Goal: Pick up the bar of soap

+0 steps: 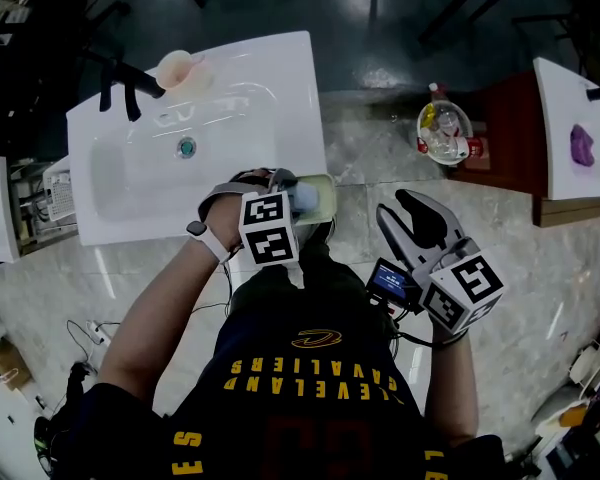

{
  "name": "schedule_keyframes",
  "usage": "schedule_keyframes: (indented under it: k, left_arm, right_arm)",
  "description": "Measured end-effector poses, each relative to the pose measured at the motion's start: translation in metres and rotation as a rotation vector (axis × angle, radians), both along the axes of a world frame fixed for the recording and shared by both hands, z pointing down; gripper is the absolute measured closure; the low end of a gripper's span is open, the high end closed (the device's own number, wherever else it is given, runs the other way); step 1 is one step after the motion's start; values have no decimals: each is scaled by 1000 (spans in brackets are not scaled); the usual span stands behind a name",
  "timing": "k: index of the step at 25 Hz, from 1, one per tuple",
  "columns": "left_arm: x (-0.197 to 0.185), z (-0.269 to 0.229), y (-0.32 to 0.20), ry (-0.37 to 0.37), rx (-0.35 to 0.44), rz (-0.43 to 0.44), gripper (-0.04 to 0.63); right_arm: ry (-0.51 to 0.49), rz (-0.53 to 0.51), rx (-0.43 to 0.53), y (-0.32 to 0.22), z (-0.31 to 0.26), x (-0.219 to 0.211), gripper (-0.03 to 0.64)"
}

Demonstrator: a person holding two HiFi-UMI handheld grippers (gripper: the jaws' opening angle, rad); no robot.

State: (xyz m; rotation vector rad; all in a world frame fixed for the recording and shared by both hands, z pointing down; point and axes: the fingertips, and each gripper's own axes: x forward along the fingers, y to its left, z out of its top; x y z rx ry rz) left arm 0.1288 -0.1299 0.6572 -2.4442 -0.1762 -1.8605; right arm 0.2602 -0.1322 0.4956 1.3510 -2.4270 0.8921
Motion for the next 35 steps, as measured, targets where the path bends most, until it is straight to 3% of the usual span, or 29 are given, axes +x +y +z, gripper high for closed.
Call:
schedule_keyframes:
  k: [2,6,13,22,31,35]
  left_arm:
    - [0,0,3,-19,-17,8,325]
    - [0,2,2,-70,34,32,325]
    - [5,2,-1,-43,37,17,328]
    - [4,-17,-1,97,-45,-129,331]
    - [-3,-30,-4,167,-24,-158,331]
    - [-2,-47,-10,260,-54,-237,331]
  right_arm:
    - [-7,-1,0,0,0,-2,456]
    - [-20,2,-1,3,3,-3,456]
    - [-48,16,-10,8,5,-6,456]
    - [-34,19,1,15,-5,-16,457]
    - [-45,-16,-13,15,1,-42,457]
    - [-56,-21,-11,10,0,-48,457]
